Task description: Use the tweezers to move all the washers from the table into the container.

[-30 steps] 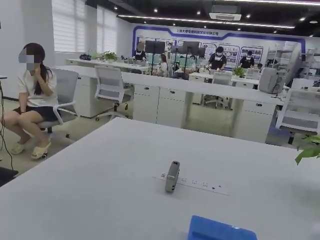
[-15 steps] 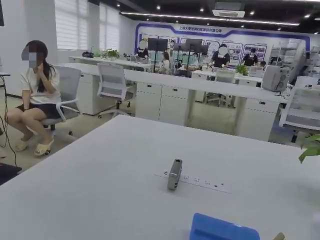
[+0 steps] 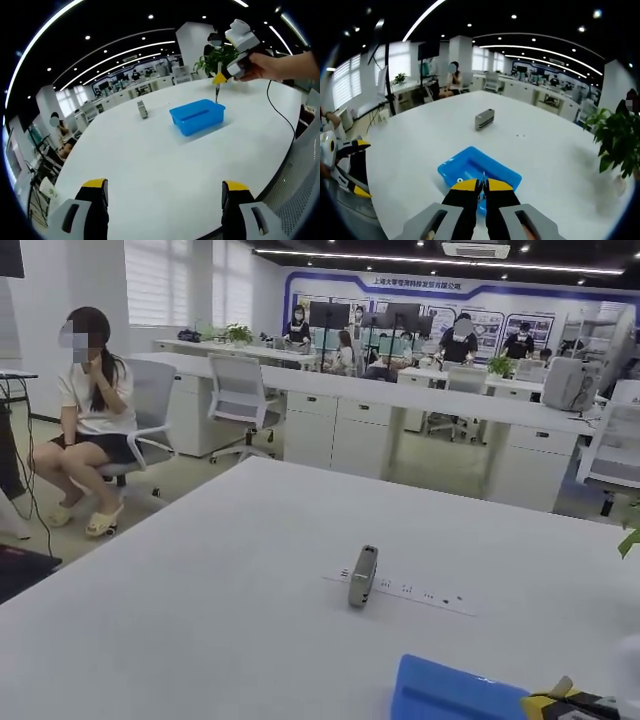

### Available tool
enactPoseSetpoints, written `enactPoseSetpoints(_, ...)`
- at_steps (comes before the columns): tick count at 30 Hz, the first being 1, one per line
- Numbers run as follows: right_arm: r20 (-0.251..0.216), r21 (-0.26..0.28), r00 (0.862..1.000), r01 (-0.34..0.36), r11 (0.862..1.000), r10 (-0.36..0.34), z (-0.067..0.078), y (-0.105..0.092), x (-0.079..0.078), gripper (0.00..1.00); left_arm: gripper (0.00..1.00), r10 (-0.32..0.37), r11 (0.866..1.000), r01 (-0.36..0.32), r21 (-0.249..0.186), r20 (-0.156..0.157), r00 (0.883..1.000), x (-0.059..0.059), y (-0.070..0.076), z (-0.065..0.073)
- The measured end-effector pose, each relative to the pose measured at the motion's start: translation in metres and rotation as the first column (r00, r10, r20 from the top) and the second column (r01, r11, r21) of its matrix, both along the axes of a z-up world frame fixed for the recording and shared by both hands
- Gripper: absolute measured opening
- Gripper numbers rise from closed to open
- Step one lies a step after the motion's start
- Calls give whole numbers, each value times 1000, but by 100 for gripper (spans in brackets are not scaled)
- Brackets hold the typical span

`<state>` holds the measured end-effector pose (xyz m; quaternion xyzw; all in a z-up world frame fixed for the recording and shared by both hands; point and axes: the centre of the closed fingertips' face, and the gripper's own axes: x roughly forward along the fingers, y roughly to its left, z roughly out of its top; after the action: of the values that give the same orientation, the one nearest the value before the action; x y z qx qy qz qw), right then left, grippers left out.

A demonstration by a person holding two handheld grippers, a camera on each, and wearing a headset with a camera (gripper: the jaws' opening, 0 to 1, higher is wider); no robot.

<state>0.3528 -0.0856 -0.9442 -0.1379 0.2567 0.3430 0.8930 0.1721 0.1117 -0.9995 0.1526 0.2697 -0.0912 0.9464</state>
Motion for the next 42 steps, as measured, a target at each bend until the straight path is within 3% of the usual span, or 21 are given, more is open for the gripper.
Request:
enactPoseSetpoints(6, -18, -28, 1000, 3, 1000, -4, -19, 0, 7, 1, 97, 0, 1000, 0, 8, -10, 1000, -1, 0, -2)
enactPoseSetpoints(19, -64, -30, 998, 11, 999, -13, -49, -1, 19, 1, 96, -2, 1000, 3, 9, -17, 1000, -1, 0, -3)
enactPoseSetpoints(42, -101, -40, 995, -15, 999, 11, -71, 6, 21, 1, 95, 3, 1000, -1, 30, -49, 999, -2, 2, -9)
